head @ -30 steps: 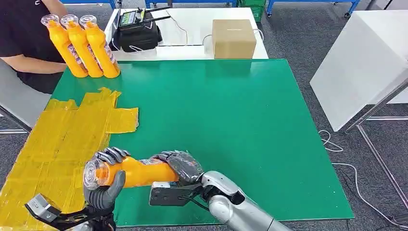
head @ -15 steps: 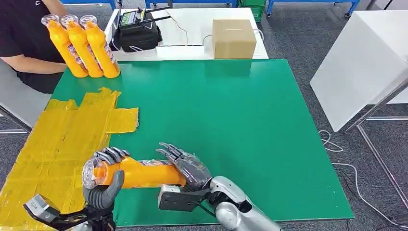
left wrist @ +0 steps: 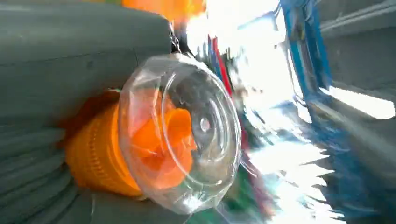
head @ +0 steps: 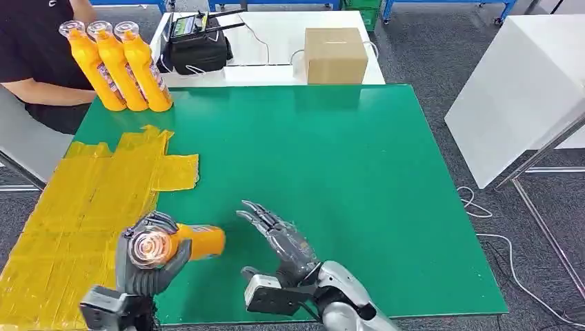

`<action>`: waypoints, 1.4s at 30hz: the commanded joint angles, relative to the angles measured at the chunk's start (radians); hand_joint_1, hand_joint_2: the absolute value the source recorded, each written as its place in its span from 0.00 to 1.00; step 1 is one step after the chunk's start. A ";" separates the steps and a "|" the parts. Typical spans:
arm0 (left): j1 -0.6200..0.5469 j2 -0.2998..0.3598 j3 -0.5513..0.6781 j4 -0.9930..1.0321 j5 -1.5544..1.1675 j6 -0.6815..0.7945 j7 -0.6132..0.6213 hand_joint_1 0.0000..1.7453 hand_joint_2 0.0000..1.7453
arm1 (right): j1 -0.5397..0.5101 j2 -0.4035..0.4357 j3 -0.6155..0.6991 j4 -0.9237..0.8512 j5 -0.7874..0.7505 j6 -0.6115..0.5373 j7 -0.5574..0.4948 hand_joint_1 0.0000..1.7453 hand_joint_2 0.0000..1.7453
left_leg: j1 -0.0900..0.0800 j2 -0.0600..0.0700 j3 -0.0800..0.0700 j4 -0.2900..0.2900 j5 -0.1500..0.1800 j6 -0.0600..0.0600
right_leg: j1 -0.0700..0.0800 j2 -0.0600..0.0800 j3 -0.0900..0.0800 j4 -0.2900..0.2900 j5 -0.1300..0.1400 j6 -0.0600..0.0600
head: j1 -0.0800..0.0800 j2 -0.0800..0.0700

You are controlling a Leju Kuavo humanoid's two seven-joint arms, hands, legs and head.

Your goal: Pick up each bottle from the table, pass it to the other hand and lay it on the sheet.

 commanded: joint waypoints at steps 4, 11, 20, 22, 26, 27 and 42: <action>0.000 0.177 0.090 0.006 -0.535 0.277 0.214 1.00 1.00 | 0.107 -0.058 -0.095 -0.155 0.001 -0.017 -0.022 0.00 0.00 | 0.000 -0.001 0.002 -0.001 0.000 0.000 | 0.000 -0.002 0.002 -0.001 0.000 -0.001 | 0.000 0.000; -0.022 0.256 0.022 0.052 -0.839 0.330 0.366 1.00 1.00 | 0.121 -0.053 -0.099 -0.158 -0.009 -0.011 -0.011 0.00 0.00 | 0.000 -0.001 0.002 -0.002 0.000 0.000 | 0.000 -0.002 0.002 -0.001 0.000 -0.001 | 0.000 0.000; -0.147 0.311 -0.145 0.362 -1.041 0.188 0.539 1.00 1.00 | 0.096 -0.042 -0.092 -0.139 -0.015 0.026 -0.003 0.00 0.00 | -0.001 -0.002 0.004 -0.004 0.002 0.000 | -0.001 -0.004 0.004 -0.003 0.001 -0.001 | 0.000 0.000; -0.154 0.312 -0.153 0.371 -1.035 0.176 0.540 1.00 1.00 | 0.090 -0.034 -0.088 -0.141 -0.018 0.030 -0.004 0.00 0.00 | 0.000 -0.001 0.003 -0.002 0.001 0.000 | 0.000 -0.002 0.003 -0.001 0.000 -0.001 | 0.000 0.000; -0.168 0.318 -0.202 0.447 -1.020 0.125 0.548 1.00 1.00 | 0.084 -0.030 -0.083 -0.147 -0.015 0.042 0.026 0.00 0.00 | -0.001 -0.001 0.004 -0.003 0.001 0.000 | -0.001 -0.002 0.003 -0.002 0.000 -0.001 | 0.000 0.000; -0.169 0.317 -0.208 0.455 -1.020 0.125 0.548 1.00 1.00 | 0.082 -0.028 -0.083 -0.146 -0.015 0.041 0.026 0.00 0.00 | 0.000 -0.001 0.005 -0.004 0.001 -0.001 | 0.000 -0.003 0.004 -0.002 0.000 -0.001 | 0.000 0.000; -0.185 0.327 -0.258 0.514 -1.046 0.059 0.597 0.00 0.00 | 0.071 -0.023 -0.079 -0.139 -0.025 0.052 0.031 0.00 0.00 | 0.000 0.001 0.005 -0.003 0.001 -0.001 | 0.000 0.000 0.004 -0.002 0.000 -0.001 | 0.000 0.000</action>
